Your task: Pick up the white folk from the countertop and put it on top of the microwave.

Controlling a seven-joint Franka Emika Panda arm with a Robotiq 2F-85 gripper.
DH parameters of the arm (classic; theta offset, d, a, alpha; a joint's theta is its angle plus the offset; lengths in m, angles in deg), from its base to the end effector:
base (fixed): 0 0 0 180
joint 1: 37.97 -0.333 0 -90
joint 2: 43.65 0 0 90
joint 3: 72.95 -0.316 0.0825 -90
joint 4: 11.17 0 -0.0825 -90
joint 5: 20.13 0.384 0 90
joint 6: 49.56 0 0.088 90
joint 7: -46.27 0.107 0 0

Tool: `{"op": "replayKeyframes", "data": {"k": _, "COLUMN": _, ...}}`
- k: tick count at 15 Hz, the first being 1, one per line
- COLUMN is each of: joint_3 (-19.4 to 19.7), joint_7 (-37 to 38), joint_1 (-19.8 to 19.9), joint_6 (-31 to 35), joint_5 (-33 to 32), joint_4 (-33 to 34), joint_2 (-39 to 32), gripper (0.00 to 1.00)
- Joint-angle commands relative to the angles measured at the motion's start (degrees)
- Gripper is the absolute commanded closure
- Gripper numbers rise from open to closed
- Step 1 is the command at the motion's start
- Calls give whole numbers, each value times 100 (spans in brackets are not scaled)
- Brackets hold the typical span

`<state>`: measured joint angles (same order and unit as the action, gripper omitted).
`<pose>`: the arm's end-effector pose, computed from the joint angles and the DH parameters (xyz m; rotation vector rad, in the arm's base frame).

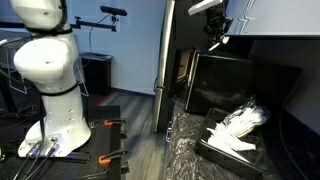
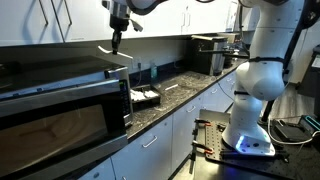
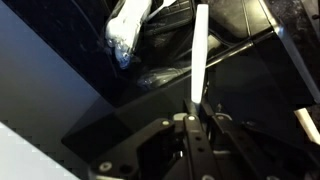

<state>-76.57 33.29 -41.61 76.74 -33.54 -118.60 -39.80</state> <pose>0.5727 0.0660 0.5800 2.7788 0.6434 0.5555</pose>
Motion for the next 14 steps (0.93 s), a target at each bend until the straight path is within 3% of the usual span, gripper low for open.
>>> {"op": "replayKeyframes", "data": {"k": 1, "joint_3": 124, "joint_7": -1046, "joint_1": 3, "joint_6": 204, "joint_5": 967, "joint_4": 338, "joint_2": -360, "gripper": 98}}
{"op": "replayKeyframes", "data": {"k": 5, "joint_3": 94, "joint_7": -1794, "joint_1": 39, "joint_6": -9, "joint_5": 1626, "joint_4": 758, "joint_2": -715, "gripper": 98}}
{"op": "replayKeyframes", "data": {"k": 14, "joint_3": -104, "joint_7": -1652, "joint_1": 19, "joint_6": -923, "joint_5": 1398, "joint_4": 1820, "joint_2": -1391, "gripper": 98}}
